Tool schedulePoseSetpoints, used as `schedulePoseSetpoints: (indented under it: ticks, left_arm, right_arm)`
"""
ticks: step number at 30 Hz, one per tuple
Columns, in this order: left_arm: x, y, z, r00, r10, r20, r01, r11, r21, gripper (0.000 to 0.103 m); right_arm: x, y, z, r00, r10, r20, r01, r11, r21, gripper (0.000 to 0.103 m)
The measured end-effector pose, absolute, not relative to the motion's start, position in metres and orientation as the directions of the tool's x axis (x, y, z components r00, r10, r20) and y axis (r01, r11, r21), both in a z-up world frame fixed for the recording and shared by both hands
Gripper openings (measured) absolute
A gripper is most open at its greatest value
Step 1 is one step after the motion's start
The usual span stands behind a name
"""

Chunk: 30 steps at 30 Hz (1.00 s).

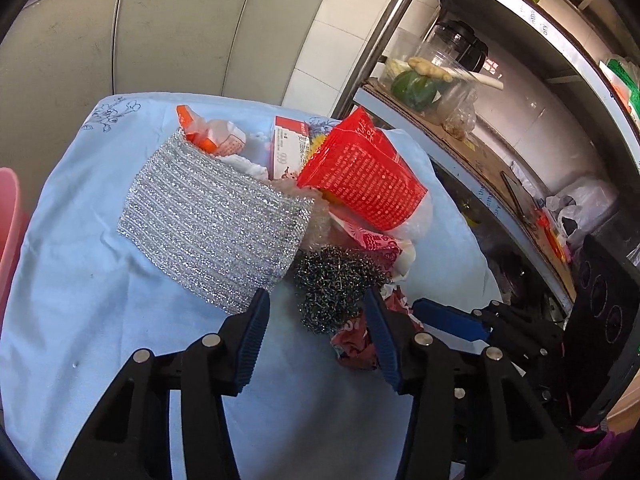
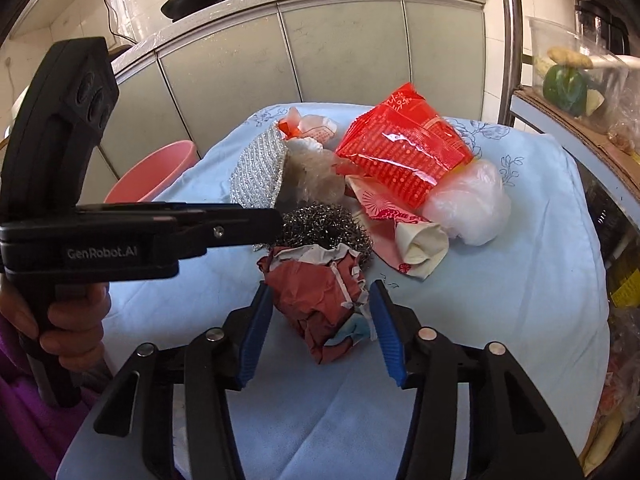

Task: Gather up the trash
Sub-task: 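Grasp the steel wool with the left tool while the right tool grasps the crumpled red paper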

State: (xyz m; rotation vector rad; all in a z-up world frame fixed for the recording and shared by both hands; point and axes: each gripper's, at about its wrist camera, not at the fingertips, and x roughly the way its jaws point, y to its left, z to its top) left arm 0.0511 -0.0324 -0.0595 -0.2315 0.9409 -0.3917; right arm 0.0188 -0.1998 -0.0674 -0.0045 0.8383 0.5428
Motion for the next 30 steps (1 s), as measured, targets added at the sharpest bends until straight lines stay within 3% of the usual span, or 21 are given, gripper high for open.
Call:
schedulePoseSetpoints:
  ticks: [5,10,13,30]
  left_arm:
    - [0.054,-0.045,-0.057,0.526,-0.422,-0.738,0.254,0.906,-0.338,0.042]
    - [0.055,-0.057,-0.059,0.522,-0.408,-0.749,0.275,0.912,-0.305,0.018]
    - [0.054,-0.055,-0.059,0.522,-0.414,-0.746,0.280,0.909,-0.309,0.010]
    - [0.024,-0.035,-0.036,0.570,-0.445,-0.691,0.312,0.895,-0.319,0.005]
  right_arm:
    - [0.018,-0.206,-0.067,0.551,0.452,-0.702,-0.439,0.872,0.218,0.048]
    - [0.017,-0.208,-0.069,0.547,0.455,-0.703,-0.430,0.873,0.229,0.048]
    - [0.019,-0.208,-0.070,0.545,0.453,-0.706,-0.427,0.874,0.231,0.048]
    - [0.018,-0.210,-0.070,0.539,0.445,-0.715,-0.391,0.884,0.256,0.049]
